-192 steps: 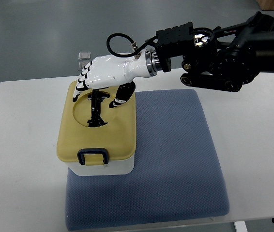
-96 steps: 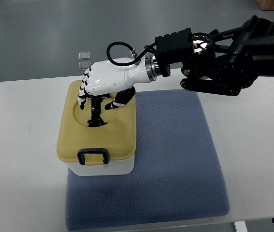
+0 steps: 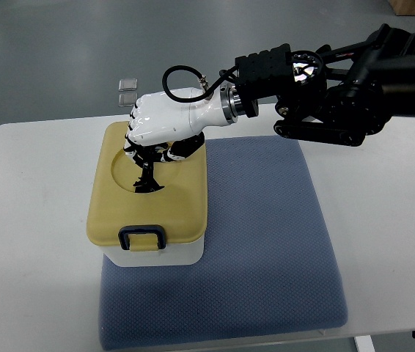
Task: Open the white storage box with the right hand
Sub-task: 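Lower the right hand and close its fingers around the black lid handle, then lift the yellow lid off the white box with the right hand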
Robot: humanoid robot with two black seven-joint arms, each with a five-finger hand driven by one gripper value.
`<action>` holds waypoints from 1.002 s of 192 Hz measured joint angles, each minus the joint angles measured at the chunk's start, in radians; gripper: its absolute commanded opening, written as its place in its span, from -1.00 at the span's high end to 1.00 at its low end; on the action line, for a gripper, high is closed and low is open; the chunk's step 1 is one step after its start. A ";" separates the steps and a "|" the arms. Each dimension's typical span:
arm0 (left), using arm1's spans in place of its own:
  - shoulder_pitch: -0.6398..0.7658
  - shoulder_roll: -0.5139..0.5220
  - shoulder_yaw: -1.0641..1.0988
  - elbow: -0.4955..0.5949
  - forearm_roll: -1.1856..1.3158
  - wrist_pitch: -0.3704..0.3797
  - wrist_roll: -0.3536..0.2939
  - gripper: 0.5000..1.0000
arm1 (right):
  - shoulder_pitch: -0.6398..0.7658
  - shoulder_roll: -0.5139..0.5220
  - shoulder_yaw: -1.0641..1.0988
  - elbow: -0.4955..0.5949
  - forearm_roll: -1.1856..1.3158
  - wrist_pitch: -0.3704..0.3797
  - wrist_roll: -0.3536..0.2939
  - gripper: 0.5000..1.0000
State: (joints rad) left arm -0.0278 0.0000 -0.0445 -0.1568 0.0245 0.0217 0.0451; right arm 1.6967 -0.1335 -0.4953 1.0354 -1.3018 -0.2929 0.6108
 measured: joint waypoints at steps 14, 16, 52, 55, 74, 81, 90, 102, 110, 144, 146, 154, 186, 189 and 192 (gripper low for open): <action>0.000 0.000 0.000 0.000 0.000 0.000 0.000 -1.00 | -0.002 0.000 0.002 0.000 -0.008 -0.006 0.000 1.00; 0.000 0.000 0.000 0.000 0.000 0.000 0.000 -1.00 | -0.003 0.000 0.002 0.000 -0.009 -0.008 0.000 1.00; 0.000 0.000 0.000 0.000 0.000 0.000 0.000 -1.00 | -0.006 0.002 0.016 0.000 -0.011 -0.043 0.000 1.00; 0.000 0.000 0.000 0.000 0.000 0.000 0.000 -1.00 | -0.006 0.002 0.017 0.000 -0.011 -0.048 0.000 1.00; 0.000 0.000 0.000 0.000 0.000 0.000 0.000 -1.00 | -0.006 0.008 0.022 -0.003 -0.011 -0.077 0.000 1.00; 0.000 0.000 0.000 0.000 0.000 0.000 0.000 -1.00 | -0.006 0.009 0.027 -0.004 -0.011 -0.084 0.000 1.00; 0.000 0.000 0.000 0.000 0.000 0.000 0.000 -1.00 | -0.004 0.009 0.036 -0.004 -0.011 -0.088 0.000 1.00; 0.000 0.000 0.000 0.000 0.000 0.000 0.000 -1.00 | -0.004 0.006 0.051 -0.004 -0.011 -0.089 0.000 1.00; 0.000 0.000 0.000 0.000 0.000 0.000 0.000 -1.00 | -0.004 0.002 0.060 -0.005 -0.011 -0.090 0.000 1.00; 0.000 0.000 0.000 0.000 0.000 0.000 0.000 -1.00 | -0.008 0.000 0.080 -0.004 -0.011 -0.090 0.000 1.00; 0.000 0.000 0.000 0.000 0.000 0.000 0.000 -1.00 | -0.011 0.001 0.080 -0.004 -0.011 -0.090 0.000 1.00; 0.000 0.000 0.000 0.000 0.000 0.000 0.000 -1.00 | -0.020 0.004 0.080 -0.004 -0.011 -0.089 0.000 1.00; 0.000 0.000 0.000 0.000 0.000 0.000 0.000 -1.00 | -0.043 0.010 0.071 -0.003 -0.025 -0.077 0.000 1.00; 0.000 0.000 0.000 0.000 0.000 0.000 0.000 -1.00 | -0.044 0.011 0.070 -0.003 -0.026 -0.076 0.000 1.00; 0.000 0.000 0.000 0.000 0.000 0.000 0.000 -1.00 | -0.046 0.011 0.069 -0.003 -0.028 -0.076 0.000 1.00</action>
State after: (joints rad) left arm -0.0279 0.0000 -0.0444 -0.1572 0.0246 0.0217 0.0448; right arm 1.6507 -0.1228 -0.4259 1.0321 -1.3299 -0.3689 0.6108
